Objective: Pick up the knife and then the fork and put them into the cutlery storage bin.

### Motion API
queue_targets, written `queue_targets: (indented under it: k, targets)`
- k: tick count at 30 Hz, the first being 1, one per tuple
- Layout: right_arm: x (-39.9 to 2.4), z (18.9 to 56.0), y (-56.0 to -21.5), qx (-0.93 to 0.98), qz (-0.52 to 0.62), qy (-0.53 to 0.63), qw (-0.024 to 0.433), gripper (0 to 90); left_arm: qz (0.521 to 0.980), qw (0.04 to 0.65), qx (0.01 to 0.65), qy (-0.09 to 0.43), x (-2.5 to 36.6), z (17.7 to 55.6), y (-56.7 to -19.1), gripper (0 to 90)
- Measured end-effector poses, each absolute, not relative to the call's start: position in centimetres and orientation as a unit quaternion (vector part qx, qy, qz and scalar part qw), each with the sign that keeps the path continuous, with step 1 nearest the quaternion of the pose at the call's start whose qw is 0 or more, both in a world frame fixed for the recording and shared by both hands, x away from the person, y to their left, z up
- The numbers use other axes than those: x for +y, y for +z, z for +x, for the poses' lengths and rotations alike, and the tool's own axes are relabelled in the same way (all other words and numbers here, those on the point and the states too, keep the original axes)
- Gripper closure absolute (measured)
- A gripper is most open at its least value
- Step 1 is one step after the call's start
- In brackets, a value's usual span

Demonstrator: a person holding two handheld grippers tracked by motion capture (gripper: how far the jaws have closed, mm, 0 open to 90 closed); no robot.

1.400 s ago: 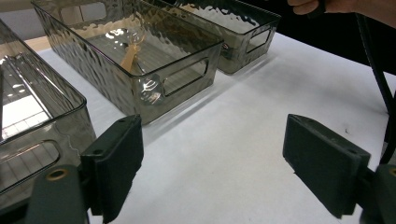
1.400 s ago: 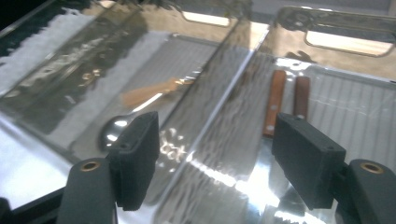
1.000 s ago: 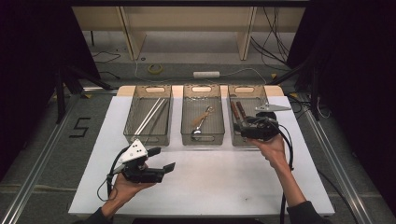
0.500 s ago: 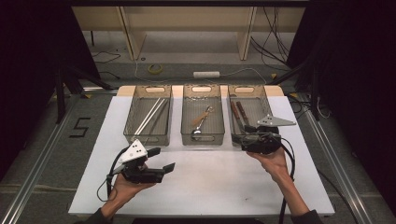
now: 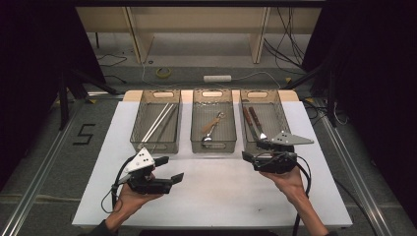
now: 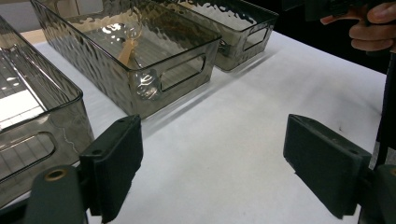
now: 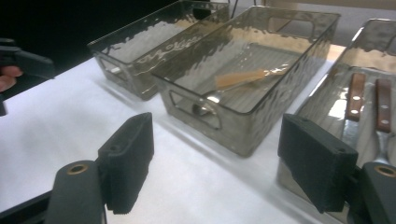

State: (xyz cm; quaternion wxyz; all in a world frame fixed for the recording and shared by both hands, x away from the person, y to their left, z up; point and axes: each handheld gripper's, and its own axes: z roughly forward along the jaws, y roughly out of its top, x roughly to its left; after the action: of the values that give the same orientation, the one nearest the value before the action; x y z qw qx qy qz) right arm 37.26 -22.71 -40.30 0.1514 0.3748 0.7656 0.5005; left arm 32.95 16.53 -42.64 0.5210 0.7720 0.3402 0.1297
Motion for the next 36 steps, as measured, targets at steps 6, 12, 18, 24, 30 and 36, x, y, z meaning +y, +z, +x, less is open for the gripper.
queue_targets:
  k: [6,12,18,24,30,36]
  targets:
    - [-22.5,36.2,-40.6,0.768,0.364,0.504,0.153,27.6,0.772,0.522,0.341,0.127,16.6,32.9,-42.6,19.1]
    - [-22.7,35.1,-40.8,0.767,0.357,0.51,0.154,27.5,0.772,0.522,0.341,0.126,16.5,32.9,-42.6,19.1]
    - [-23.0,34.3,-41.3,0.764,0.354,0.517,0.153,27.4,0.772,0.522,0.34,0.125,16.6,32.9,-42.6,19.1]
    - [-23.2,33.5,-41.8,0.761,0.35,0.523,0.157,27.1,0.772,0.523,0.341,0.124,16.6,32.9,-42.6,19.1]
    - [-23.4,32.8,-42.2,0.76,0.347,0.528,0.153,26.8,0.77,0.525,0.342,0.123,16.6,33.0,-42.6,19.1]
    - [-23.6,32.4,-42.7,0.76,0.35,0.526,0.151,24.3,0.768,0.527,0.343,0.121,16.7,33.0,-42.6,19.0]
